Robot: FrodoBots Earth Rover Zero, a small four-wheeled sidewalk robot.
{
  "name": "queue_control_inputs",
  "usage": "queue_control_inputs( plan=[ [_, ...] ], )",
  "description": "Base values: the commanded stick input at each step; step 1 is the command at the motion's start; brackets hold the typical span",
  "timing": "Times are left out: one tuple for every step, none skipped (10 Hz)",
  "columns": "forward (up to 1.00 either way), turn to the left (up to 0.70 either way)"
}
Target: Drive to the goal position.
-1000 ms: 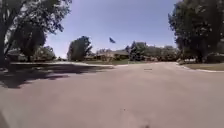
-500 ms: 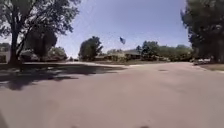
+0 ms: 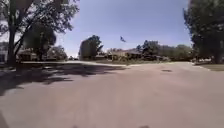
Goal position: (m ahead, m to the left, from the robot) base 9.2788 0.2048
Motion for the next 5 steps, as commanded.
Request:
queue_control_inputs(
  plan=[
    [1.0,0.0],
    [1.0,0.0],
    [1.0,0.0],
    [1.0,0.0],
    [1.0,0.0]
  ],
)
